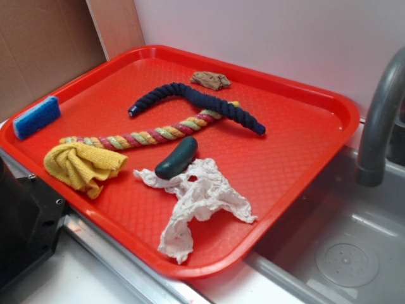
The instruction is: Grab the blue rope.
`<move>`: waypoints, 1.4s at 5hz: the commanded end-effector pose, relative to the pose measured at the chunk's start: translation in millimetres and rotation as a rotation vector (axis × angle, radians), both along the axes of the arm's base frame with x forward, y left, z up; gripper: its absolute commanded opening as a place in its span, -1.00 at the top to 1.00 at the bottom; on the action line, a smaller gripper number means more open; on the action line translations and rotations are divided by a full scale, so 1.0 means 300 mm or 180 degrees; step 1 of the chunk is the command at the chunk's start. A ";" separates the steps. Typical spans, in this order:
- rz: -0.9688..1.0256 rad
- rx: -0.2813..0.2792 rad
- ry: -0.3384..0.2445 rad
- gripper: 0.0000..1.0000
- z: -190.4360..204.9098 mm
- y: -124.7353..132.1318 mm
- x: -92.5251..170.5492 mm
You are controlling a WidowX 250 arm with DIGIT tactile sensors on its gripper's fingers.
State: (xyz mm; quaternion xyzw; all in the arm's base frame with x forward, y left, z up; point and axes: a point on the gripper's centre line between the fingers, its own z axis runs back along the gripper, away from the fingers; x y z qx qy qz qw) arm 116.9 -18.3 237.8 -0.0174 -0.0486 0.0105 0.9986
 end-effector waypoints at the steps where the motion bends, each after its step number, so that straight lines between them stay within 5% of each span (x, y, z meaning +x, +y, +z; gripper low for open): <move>1: 0.0000 0.0000 0.0000 -1.00 0.000 0.000 0.000; 2: -0.0593 0.0104 0.0089 -1.00 -0.140 -0.031 0.166; 4: -0.1835 0.0379 -0.0150 -1.00 -0.277 -0.222 0.475; 5: -0.2626 0.0344 -0.0267 -1.00 -0.347 -0.310 0.532; 7: -0.2626 0.0344 -0.0267 -1.00 -0.347 -0.310 0.532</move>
